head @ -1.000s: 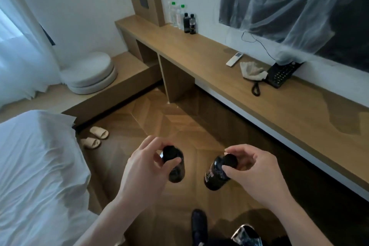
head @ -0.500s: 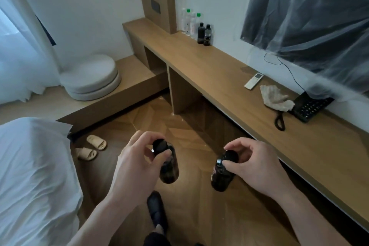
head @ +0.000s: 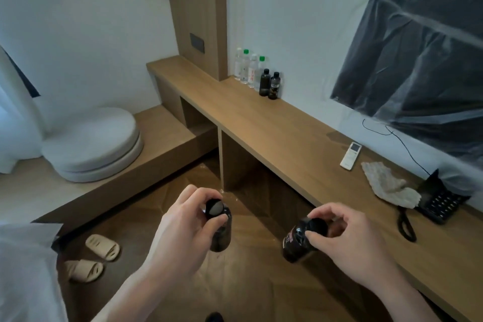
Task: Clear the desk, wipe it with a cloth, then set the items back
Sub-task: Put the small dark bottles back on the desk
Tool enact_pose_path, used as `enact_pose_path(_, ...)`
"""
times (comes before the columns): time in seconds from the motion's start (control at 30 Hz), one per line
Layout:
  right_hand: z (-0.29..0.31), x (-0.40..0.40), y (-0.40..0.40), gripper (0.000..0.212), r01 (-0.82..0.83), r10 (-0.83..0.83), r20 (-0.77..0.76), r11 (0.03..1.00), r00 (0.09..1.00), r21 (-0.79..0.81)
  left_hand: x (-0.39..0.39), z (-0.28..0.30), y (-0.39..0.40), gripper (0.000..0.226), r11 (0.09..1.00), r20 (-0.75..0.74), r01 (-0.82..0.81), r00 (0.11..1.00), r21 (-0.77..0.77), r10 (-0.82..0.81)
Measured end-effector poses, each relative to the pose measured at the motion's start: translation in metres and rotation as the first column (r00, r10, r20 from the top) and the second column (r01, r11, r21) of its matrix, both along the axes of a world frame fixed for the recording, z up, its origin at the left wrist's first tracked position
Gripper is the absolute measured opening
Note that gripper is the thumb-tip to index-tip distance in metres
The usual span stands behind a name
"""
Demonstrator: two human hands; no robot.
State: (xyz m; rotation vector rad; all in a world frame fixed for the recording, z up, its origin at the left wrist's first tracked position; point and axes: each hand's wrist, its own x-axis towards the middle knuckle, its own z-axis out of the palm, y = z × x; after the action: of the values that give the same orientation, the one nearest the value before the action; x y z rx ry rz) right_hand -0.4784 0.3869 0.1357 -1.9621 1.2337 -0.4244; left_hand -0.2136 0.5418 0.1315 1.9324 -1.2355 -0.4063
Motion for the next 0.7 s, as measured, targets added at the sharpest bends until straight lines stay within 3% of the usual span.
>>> enact_pose_path(0.23,-0.007,0.056,-0.051,0.028,0.101,-0.104,0.091,0.994,0.990,0.041,0.072,0.007,-0.079,0.031,0.994,0.028,0.103,0.994,0.044,-0.105)
enact_pose_path(0.4,-0.022,0.084,-0.105,0.026,0.095,-0.102,0.056,0.989,0.993,0.114,0.103,-0.001,-0.148,0.029,0.986,-0.008,0.162,0.987,0.049,-0.161)
enact_pose_path(0.7,-0.039,0.136,-0.251,0.027,0.177,-0.181,0.042,0.981,0.983,0.083,0.163,-0.006,-0.298,0.028,0.974,0.061,0.192,0.978,0.117,-0.200)
